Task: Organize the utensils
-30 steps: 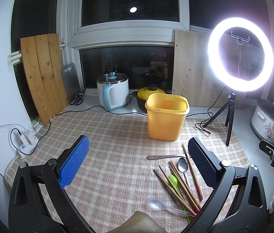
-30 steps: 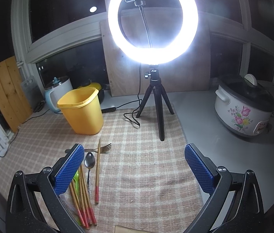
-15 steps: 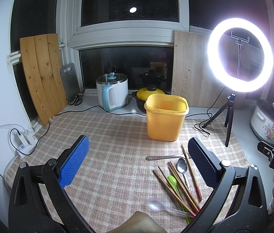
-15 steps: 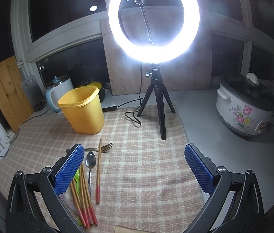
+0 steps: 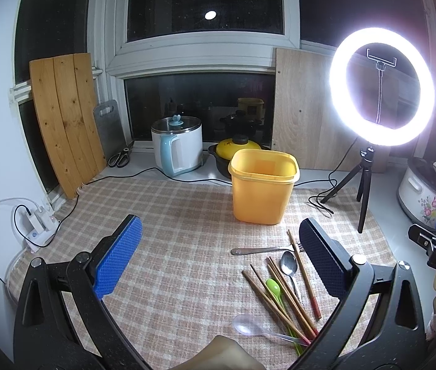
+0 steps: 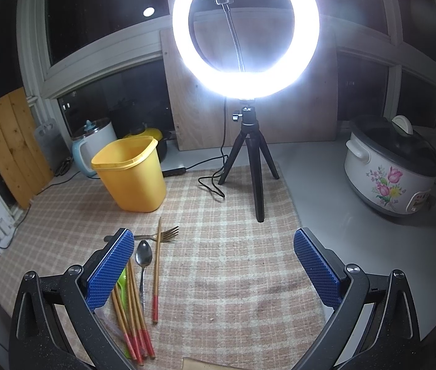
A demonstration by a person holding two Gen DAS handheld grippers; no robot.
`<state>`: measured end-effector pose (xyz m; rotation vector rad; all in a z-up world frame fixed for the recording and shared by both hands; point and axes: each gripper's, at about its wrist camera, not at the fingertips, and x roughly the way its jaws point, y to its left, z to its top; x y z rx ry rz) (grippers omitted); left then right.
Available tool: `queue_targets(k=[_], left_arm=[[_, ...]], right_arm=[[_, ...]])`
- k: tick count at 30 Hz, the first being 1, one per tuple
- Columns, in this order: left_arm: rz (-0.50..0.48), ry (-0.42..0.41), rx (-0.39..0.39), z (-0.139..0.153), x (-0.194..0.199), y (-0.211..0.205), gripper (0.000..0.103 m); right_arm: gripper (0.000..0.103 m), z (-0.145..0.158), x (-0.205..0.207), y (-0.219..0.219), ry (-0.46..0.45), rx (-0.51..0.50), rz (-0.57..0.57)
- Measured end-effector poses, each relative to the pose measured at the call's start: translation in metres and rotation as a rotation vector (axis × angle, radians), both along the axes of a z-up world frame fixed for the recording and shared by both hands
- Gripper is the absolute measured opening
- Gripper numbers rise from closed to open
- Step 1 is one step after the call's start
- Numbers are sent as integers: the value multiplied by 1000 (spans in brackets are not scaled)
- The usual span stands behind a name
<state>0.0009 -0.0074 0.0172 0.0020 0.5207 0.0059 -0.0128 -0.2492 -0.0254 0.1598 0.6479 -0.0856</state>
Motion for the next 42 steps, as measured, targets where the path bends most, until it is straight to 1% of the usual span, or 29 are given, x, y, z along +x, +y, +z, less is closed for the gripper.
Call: queue_targets(k=[5,17,31,42], left_arm=[[-7,9,-2,-1,6,-3,103],[-17,23,-7,-7,2,-7,103],[-15,38,-15,-11,-7,0,103],[-12,40,-13,-12,-6,4,103]], right_arm=[[103,-2,1,-2,6,4,-8],[103,3,-3,1,11,-23,-16],[102,3,-7,1,23,-34,-23],[103,4,-7,2,23,-38,-21]])
